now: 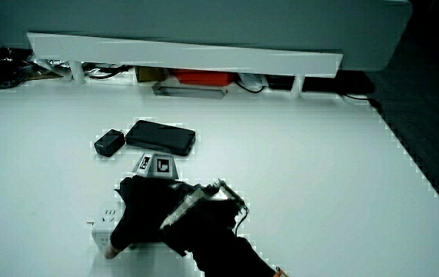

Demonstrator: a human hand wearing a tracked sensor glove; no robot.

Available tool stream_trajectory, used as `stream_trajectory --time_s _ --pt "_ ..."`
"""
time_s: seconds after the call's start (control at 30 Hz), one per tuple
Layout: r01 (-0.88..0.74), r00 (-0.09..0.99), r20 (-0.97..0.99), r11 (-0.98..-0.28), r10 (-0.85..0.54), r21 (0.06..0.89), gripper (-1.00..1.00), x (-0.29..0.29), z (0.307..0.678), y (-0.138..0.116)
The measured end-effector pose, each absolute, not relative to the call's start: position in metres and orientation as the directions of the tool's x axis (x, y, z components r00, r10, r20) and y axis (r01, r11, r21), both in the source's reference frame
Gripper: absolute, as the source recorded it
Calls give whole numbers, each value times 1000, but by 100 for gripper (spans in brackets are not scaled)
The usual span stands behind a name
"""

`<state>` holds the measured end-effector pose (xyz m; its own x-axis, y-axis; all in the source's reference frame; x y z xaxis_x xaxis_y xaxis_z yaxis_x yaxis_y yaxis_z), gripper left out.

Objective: Pick socket

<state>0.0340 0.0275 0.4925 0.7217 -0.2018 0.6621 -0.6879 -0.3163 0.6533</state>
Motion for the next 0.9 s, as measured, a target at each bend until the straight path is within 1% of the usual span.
stream_trajectory --time_s 0.07,0.17,0.23,0.27,0.53,0.7,0.77,0.8,0.87,0.9 --pt "-688 722 661 -310 -203 656 0 32 496 28" --pt "-685 723 663 -321 -193 654 0 32 500 29" --pt "-698 709 680 -317 -187 641 11 31 501 29" --pt "-698 708 679 -336 -191 633 16 31 498 29" --pt "-707 692 696 -370 -189 602 58 31 496 29" --pt "-700 694 695 -402 -189 590 84 32 497 30" --pt "-708 679 706 -429 -199 561 95 32 493 30" --pt "-705 684 701 -428 -200 566 100 32 495 31" --pt "-709 682 703 -417 -202 568 100 31 497 32" --pt "-715 675 707 -424 -210 556 100 31 491 32"
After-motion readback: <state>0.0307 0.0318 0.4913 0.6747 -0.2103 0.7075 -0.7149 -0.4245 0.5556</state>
